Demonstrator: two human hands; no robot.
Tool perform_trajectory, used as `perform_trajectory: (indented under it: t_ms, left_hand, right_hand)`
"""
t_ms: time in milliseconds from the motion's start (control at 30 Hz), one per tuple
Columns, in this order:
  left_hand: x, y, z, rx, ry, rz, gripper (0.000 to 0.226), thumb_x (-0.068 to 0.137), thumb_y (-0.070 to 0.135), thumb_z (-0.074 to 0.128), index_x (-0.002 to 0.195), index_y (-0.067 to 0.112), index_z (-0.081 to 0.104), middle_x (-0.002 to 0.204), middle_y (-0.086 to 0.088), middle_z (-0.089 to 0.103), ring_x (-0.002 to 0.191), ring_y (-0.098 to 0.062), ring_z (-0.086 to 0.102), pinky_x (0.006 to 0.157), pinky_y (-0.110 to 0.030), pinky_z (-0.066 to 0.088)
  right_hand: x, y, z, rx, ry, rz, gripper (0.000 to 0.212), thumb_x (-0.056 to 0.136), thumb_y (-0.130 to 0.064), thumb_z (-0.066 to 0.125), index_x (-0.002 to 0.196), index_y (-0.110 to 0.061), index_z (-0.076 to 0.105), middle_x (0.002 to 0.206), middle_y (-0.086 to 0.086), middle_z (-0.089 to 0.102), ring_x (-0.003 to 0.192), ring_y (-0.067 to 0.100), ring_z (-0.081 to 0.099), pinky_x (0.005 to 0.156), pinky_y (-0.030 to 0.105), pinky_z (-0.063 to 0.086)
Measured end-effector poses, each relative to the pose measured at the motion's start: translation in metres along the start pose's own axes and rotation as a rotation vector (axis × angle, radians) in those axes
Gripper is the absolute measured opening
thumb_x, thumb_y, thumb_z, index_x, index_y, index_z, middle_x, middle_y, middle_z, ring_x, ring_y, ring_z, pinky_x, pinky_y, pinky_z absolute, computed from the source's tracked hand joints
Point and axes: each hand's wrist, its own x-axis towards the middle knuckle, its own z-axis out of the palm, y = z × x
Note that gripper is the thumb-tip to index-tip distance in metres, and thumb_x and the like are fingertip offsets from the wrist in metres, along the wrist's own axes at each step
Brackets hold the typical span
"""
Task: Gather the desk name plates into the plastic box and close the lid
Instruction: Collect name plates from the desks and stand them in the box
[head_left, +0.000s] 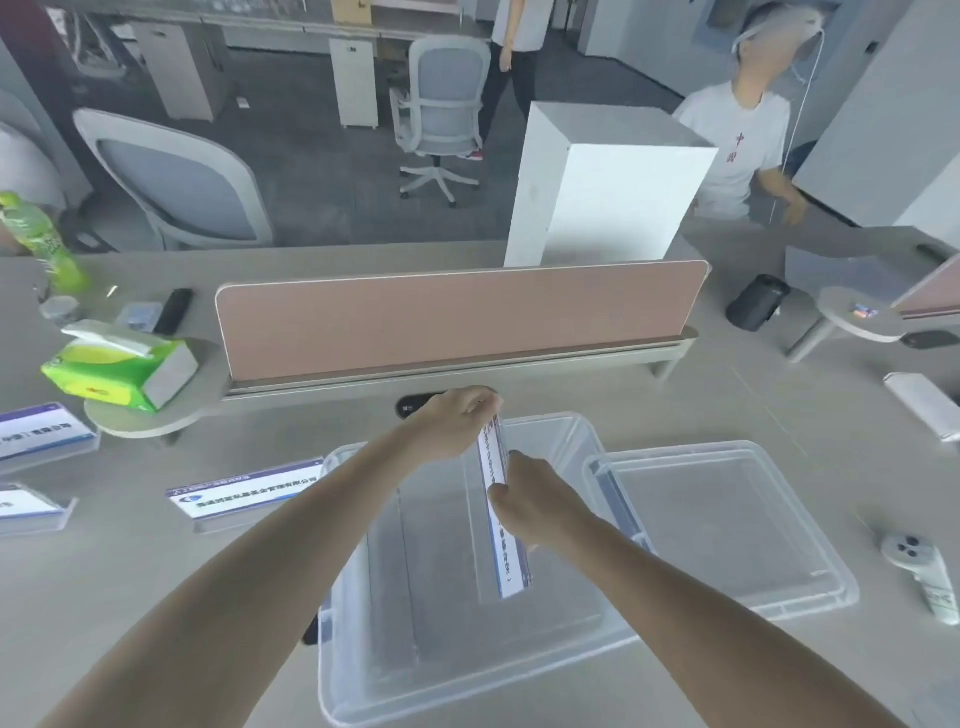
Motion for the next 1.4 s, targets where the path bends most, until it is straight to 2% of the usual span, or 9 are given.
perform_trajectory:
  t_ms: [100, 200, 400, 667, 867, 967, 1033, 1167, 1400]
  left_hand:
    - [0.003, -0.014, 0.008, -0.008, -0.077, -0.021, 0.037, 0.1, 0.044, 0.036, 0.115, 0.021, 0.06, 0.118, -0.014, 0.062, 0.112, -0.035, 0.057, 0.082, -0.033, 0.043]
    - [0.013, -0.033, 0.019, -0.022, -0.127, -0.056, 0.039, 0.097, 0.047, 0.038, 0.109, 0.017, 0.061, 0.12, -0.01, 0.064, 0.115, -0.029, 0.059, 0.098, -0.036, 0.045]
    - [0.029, -0.062, 0.036, 0.103, -0.179, -0.107, 0.033, 0.099, 0.034, 0.037, 0.088, 0.012, 0.06, 0.099, -0.006, 0.063, 0.097, -0.028, 0.059, 0.084, -0.038, 0.046]
    - [0.045, -0.091, 0.04, 0.384, -0.205, -0.078, 0.021, 0.096, 0.019, 0.055, 0.105, 0.017, 0.075, 0.111, 0.003, 0.072, 0.103, -0.019, 0.065, 0.093, -0.036, 0.052]
    - [0.05, -0.11, 0.045, 0.451, -0.226, -0.073, 0.02, 0.096, 0.017, 0.055, 0.1, 0.016, 0.074, 0.106, 0.0, 0.071, 0.098, -0.023, 0.066, 0.089, -0.037, 0.053]
    - [0.053, -0.118, 0.049, 0.474, -0.21, -0.053, 0.024, 0.096, 0.012, 0.05, 0.084, 0.021, 0.069, 0.085, -0.001, 0.062, 0.078, -0.022, 0.058, 0.075, -0.032, 0.049]
    - [0.055, -0.125, 0.053, 0.502, -0.189, -0.055, 0.029, 0.091, 0.003, 0.047, 0.071, 0.024, 0.052, 0.074, 0.0, 0.047, 0.067, -0.019, 0.043, 0.064, -0.032, 0.041]
    - [0.049, -0.129, 0.052, 0.549, -0.139, -0.069, 0.034, 0.084, -0.007, 0.042, 0.059, 0.017, 0.04, 0.061, -0.001, 0.037, 0.056, -0.021, 0.033, 0.052, -0.031, 0.033]
    - [0.044, -0.135, 0.053, 0.516, -0.075, -0.099, 0.036, 0.088, -0.005, 0.042, 0.057, 0.014, 0.042, 0.06, -0.004, 0.039, 0.054, -0.019, 0.037, 0.05, -0.03, 0.034]
  right_hand:
    - [0.005, 0.005, 0.02, 0.008, -0.029, 0.04, 0.011, 0.096, -0.02, 0.038, 0.094, -0.01, 0.039, 0.091, 0.006, 0.048, 0.062, 0.015, 0.045, 0.05, 0.027, 0.035]
    - [0.014, 0.012, 0.035, 0.004, -0.07, 0.045, 0.01, 0.097, -0.019, 0.037, 0.095, -0.009, 0.039, 0.087, 0.005, 0.046, 0.061, 0.014, 0.044, 0.048, 0.026, 0.033]
    - [0.035, 0.028, 0.063, 0.002, -0.168, 0.038, 0.014, 0.093, -0.011, 0.036, 0.079, -0.01, 0.034, 0.078, 0.007, 0.041, 0.057, 0.024, 0.044, 0.048, 0.03, 0.034]
    - [0.06, 0.031, 0.111, -0.051, -0.258, 0.009, 0.032, 0.092, -0.006, 0.039, 0.068, -0.018, 0.021, 0.07, 0.003, 0.033, 0.063, 0.024, 0.041, 0.049, 0.03, 0.027]
    - [0.065, 0.027, 0.128, -0.05, -0.26, 0.012, 0.008, 0.096, -0.013, 0.042, 0.102, -0.008, 0.039, 0.101, 0.017, 0.056, 0.087, 0.034, 0.054, 0.068, 0.031, 0.038]
    - [0.071, 0.025, 0.135, -0.068, -0.237, 0.018, 0.009, 0.096, -0.012, 0.042, 0.088, -0.009, 0.039, 0.081, 0.006, 0.048, 0.074, 0.026, 0.054, 0.065, 0.031, 0.04]
    - [0.076, 0.023, 0.141, -0.122, -0.236, 0.015, 0.029, 0.096, -0.013, 0.042, 0.072, -0.016, 0.026, 0.07, 0.001, 0.032, 0.06, 0.017, 0.04, 0.061, 0.03, 0.041]
    - [0.078, 0.017, 0.146, -0.172, -0.223, -0.036, 0.012, 0.097, -0.015, 0.042, 0.092, -0.011, 0.032, 0.07, 0.002, 0.034, 0.075, 0.026, 0.05, 0.067, 0.03, 0.042]
    - [0.083, 0.015, 0.156, -0.211, -0.183, -0.035, 0.01, 0.095, -0.013, 0.043, 0.091, -0.01, 0.035, 0.065, 0.0, 0.037, 0.069, 0.023, 0.052, 0.071, 0.032, 0.051]
